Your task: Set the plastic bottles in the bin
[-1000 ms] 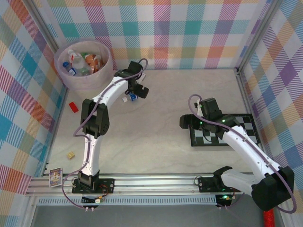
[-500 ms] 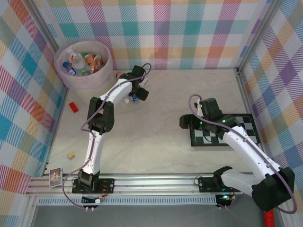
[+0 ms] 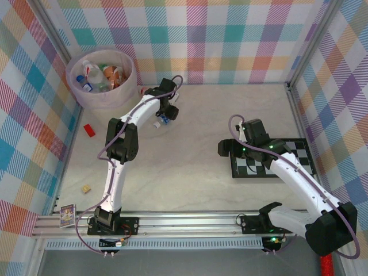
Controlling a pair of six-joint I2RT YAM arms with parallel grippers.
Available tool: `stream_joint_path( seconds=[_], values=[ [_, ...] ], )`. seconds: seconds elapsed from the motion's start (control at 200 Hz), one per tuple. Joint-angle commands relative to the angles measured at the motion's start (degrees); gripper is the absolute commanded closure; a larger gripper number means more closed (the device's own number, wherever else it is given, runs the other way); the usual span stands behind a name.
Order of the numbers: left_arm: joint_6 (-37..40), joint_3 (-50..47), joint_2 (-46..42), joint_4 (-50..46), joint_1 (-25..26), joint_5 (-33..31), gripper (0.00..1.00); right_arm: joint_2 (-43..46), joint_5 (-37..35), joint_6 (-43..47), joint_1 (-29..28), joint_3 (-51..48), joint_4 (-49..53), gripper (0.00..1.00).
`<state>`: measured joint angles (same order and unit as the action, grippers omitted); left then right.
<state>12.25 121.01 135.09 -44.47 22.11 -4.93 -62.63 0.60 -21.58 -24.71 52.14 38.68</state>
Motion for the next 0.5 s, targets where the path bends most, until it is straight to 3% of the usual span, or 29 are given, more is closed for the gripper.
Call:
stream_joint_path(
  seconds=[0.0,0.295,0.495],
  values=[
    [-3.07,0.98,-9.59,-1.68,0.37,5.28,0.41,-1.59,-0.66,1.73,0.27,2.02,0.57,0.01],
    [-13.22,3.58,-23.68,-2.70,-1.72,15.17,0.40,-3.20,-1.14,1.74,0.24,3.19,-0.53,0.01],
    [-29.39,0.51,-32.30,7.58,-11.81,22.67,0.46,-4.24,-0.60,1.44,0.28,1.96,-2.08,0.01]
  ],
)
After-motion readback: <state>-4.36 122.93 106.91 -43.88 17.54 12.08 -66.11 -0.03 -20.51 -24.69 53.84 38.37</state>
